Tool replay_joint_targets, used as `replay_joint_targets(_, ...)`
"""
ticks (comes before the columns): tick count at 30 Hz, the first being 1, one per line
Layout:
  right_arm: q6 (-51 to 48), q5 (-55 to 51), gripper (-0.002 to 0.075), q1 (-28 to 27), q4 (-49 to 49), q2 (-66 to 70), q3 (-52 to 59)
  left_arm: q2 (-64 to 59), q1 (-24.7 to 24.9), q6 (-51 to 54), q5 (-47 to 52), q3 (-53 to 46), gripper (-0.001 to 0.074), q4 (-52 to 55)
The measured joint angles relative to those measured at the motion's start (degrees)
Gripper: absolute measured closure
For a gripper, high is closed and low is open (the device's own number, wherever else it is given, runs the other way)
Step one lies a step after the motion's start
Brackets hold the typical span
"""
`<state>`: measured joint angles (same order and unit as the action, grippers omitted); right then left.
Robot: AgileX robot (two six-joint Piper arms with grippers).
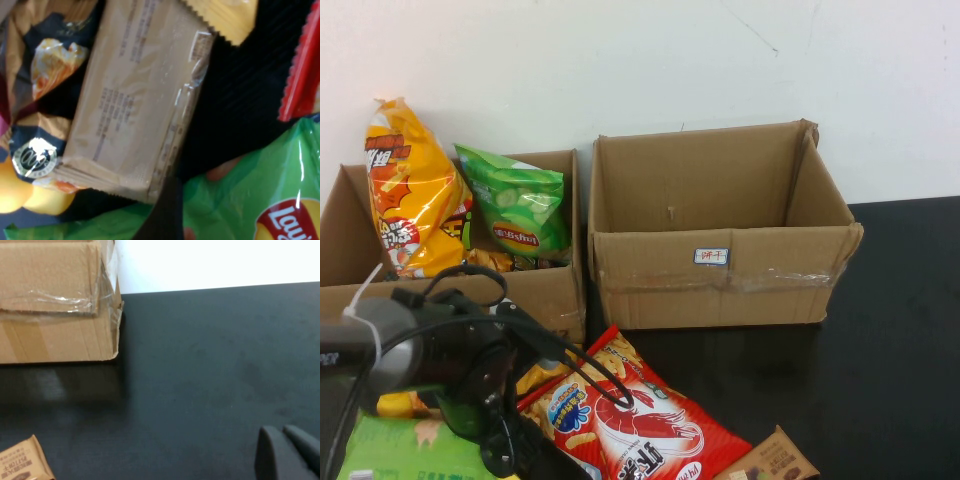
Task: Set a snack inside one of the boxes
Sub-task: Pick up the potato chip, then place the potato chip in the potato chip box
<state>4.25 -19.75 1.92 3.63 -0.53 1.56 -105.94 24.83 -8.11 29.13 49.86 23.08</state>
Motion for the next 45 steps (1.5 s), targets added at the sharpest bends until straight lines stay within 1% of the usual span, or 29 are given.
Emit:
replay_joint_targets(5, 0.0, 0.0, 0.0727, 0.0, 0.0, 0.0, 0.0, 0.0, -0.6, -1.22, 0.0, 0.0, 0.0045, 0.0)
replay_joint_targets(7, 0.0, 0.0, 0.0727, 0.0, 0.0, 0.0, 0.0, 0.0, -0.6, -2.1, 0.0, 0.0, 0.0079, 0.08)
replay_joint_targets(8, 0.0, 0.0, 0.0727, 0.0, 0.0, 0.0, 0.0, 0.0, -0.6, -2.49, 0.02, 0.0, 0.0115, 0.08)
replay_joint_targets(10, 0.0, 0.0, 0.0727, 0.0, 0.0, 0.0, 0.0, 0.0, -0.72, -2.89, 0.11, 0.0, 0.0228, 0.08)
replay_joint_targets(12, 0.0, 0.0, 0.0727, 0.0, 0.0, 0.0, 0.0, 0.0, -0.81, -3.64, 0.25, 0.0, 0.0359, 0.08)
replay_joint_targets(14, 0.0, 0.0, 0.0727, 0.0, 0.0, 0.0, 0.0, 0.0, -0.81, -3.93, 0.67, 0.0, 0.0522, 0.23)
replay_joint_targets(15, 0.0, 0.0, 0.0727, 0.0, 0.0, 0.0, 0.0, 0.0, -0.81, -4.02, 0.83, 0.0, 0.0582, 0.34)
replay_joint_targets(16, 0.0, 0.0, 0.0727, 0.0, 0.0, 0.0, 0.0, 0.0, -0.85, -4.02, 1.08, 0.0, 0.0633, 0.57)
replay_joint_targets(17, 0.0, 0.0, 0.0727, 0.0, 0.0, 0.0, 0.0, 0.15, -0.95, -4.02, 1.43, 0.0, 0.0668, 0.57)
replay_joint_targets(19, 0.0, 0.0, 0.0727, 0.0, 0.0, 0.0, 0.0, 0.88, -0.94, -4.02, 1.87, 0.0, 0.0702, 0.68)
replay_joint_targets(25, 0.0, 0.0, 0.0727, 0.0, 0.0, 0.0, 0.0, 8.83, 0.65, -5.36, 3.76, 0.0, 0.0728, 0.68)
replay_joint_targets(31, 0.0, 0.0, 0.0727, 0.0, 0.0, 0.0, 0.0, 22.1, 4.16, -6.9, 6.5, 0.0, 0.0729, -0.05)
replay_joint_targets(36, 0.0, 0.0, 0.0727, 0.0, 0.0, 0.0, 0.0, 33.32, 6.37, -9.74, 6.04, 0.0, 0.073, -0.66)
replay_joint_targets(38, 0.0, 0.0, 0.0727, 0.0, 0.0, 0.0, 0.0, 37.3, 6.38, -12.88, 4.01, 0.0, 0.073, 0.52)
replay_joint_targets(41, 0.0, 0.0, 0.0727, 0.0, 0.0, 0.0, 0.0, 42.15, 6.07, -18.93, -1.82, 0.0, 0.073, 5.57)
replay_joint_targets(43, 0.0, 0.0, 0.0727, 0.0, 0.0, 0.0, 0.0, 45.05, 4.81, -22.36, -6.58, 0.0, 0.073, 10.41)
replay_joint_targets(45, 0.0, 0.0, 0.0727, 0.0, 0.0, 0.0, 0.0, 47.18, 2.26, -24.82, -10.47, 0.11, 0.073, 15.0)
